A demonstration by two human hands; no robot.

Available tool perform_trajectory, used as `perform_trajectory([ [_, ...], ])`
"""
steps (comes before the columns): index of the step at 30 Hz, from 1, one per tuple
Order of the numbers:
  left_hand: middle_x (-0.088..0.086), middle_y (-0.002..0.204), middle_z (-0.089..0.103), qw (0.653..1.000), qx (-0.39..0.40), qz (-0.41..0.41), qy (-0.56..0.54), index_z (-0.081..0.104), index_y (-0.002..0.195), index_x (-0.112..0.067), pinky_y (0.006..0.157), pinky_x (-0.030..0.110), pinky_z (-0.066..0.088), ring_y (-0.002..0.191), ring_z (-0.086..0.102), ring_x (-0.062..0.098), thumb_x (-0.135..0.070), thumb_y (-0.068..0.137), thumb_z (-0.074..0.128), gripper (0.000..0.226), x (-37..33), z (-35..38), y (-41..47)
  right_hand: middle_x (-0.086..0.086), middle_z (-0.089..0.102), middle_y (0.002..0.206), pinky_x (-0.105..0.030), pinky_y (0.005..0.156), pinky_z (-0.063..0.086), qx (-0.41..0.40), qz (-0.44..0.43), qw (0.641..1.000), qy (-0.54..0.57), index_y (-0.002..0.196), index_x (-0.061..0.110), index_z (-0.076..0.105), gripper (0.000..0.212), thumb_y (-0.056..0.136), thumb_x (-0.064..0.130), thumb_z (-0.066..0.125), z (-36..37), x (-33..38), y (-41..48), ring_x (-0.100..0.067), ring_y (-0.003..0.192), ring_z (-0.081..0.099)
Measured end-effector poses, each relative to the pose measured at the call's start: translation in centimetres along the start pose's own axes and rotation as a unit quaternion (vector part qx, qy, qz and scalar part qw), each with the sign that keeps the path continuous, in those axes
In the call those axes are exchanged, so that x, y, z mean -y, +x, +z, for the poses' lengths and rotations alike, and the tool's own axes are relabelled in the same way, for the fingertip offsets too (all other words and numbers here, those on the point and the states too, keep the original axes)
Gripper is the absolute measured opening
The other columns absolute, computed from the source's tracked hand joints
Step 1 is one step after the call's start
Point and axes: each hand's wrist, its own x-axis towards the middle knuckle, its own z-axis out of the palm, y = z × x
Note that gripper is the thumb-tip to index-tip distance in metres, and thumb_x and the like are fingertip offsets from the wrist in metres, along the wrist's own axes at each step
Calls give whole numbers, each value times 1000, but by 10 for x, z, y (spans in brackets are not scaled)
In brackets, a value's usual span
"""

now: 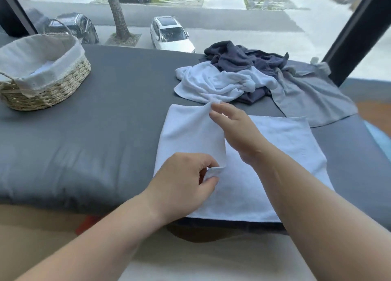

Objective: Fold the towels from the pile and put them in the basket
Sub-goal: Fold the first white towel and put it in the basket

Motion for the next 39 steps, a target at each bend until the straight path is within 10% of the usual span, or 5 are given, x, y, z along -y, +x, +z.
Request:
perform_trajectory([
  [11,-15,71,44,991,114,9,75,65,119,-31,85,29,50,91,59,12,-33,93,54,28,-22,63,12,9,57,97,-30,76,46,3,134,991,-12,140,12,55,48,97,34,61,-51,-30,-5,-16,75,51],
  [20,-18,60,50,997,65,34,29,71,111,-28,67,16,43,64,51,4,-28,90,61,23,-33,48,12,17,51,147,-39,106,45,-26,38,999,-8,145,29,51,61,87,43,61,-57,-16,6,-14,124,56],
  [26,-20,62,48,993,103,56,14,68,117,-27,73,19,44,65,49,-2,-29,92,61,26,-51,68,21,9,56,140,-30,85,48,-61,55,996,-30,144,27,52,56,90,41,61,-88,-34,-1,-14,107,56],
  [31,-16,82,61,987,154,31,31,64,124,-31,83,26,47,80,49,4,-50,97,53,35,-51,74,24,-1,29,162,-37,117,30,-69,17,931,-359,153,15,38,63,100,45,52,-90,-48,-8,-21,143,35],
  [39,-7,60,58,975,-80,-120,167,55,70,-23,61,35,49,65,57,17,-43,90,62,29,13,3,5,-7,40,153,-37,115,25,25,-118,879,-460,148,20,46,57,102,54,40,-18,-8,0,-29,140,33],
])
